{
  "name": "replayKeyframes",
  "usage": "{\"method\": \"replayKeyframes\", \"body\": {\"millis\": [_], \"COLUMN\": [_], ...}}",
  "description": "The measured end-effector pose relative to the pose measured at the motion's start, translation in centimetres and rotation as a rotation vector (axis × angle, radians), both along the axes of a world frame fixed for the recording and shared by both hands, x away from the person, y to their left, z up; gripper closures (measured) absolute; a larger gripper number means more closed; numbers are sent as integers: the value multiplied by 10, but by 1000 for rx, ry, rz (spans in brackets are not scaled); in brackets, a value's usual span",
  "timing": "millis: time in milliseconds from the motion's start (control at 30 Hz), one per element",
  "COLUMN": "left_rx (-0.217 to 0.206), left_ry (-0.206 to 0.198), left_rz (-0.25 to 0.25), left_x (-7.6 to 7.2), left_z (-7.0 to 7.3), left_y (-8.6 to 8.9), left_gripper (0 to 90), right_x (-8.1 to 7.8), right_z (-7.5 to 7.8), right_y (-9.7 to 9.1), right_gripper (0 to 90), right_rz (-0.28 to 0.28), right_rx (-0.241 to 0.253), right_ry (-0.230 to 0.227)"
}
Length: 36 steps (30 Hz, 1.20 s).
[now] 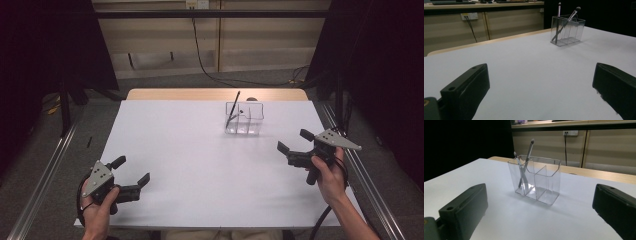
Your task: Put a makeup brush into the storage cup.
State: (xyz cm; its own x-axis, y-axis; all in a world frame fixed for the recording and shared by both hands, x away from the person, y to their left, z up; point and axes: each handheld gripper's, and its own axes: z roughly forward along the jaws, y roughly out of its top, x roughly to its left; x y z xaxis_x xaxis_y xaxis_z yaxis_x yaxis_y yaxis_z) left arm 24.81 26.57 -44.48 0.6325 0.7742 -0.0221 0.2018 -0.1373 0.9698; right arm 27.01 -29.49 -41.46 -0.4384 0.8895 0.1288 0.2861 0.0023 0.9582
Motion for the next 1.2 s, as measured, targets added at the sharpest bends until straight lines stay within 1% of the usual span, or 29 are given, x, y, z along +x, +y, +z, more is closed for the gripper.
{"method": "replayKeyframes", "body": {"millis": [133,200,267,300,467,500,600,667,800,867,933,967,1033,1200], "left_rx": [-1,-3,-3,-3,-3,-4,-3,-1,-5,-7,-6,-6,-5,-5], "left_ry": [6,7,5,4,3,2,3,1,-1,-1,0,-1,-1,-3], "left_rz": [4,5,2,2,3,2,4,3,-1,-1,-1,1,1,4], "left_x": [-1,-1,-1,-1,-1,-1,-1,-1,-3,-3,-3,-3,-3,-5], "left_z": [-1,0,0,0,0,0,0,0,0,0,0,0,0,1], "left_y": [0,0,-1,-1,-1,0,0,-1,-2,-2,-1,-1,-1,-1], "left_gripper": [11,11,11,11,11,11,11,11,10,10,10,10,10,10], "right_x": [-12,-17,-22,-25,-36,-37,-43,-46,-53,-57,-62,-65,-69,-73], "right_z": [-3,-5,-7,-7,-8,-9,-14,-17,-19,-20,-21,-21,-22,-26], "right_y": [-4,-6,-8,-9,-14,-15,-15,-15,-14,-15,-15,-15,-16,-20], "right_gripper": [0,0,0,0,0,0,0,0,0,0,0,0,0,0], "right_rz": [-7,-13,-21,-24,-44,-50,-59,-67,-79,-99,-106,-108,-104,-138], "right_rx": [-16,-12,-18,-14,4,5,0,-3,-11,-5,-11,-6,-15,-7], "right_ry": [1,0,-8,-3,-25,-33,-34,-44,-43,-45,-50,-51,-52,-50]}}
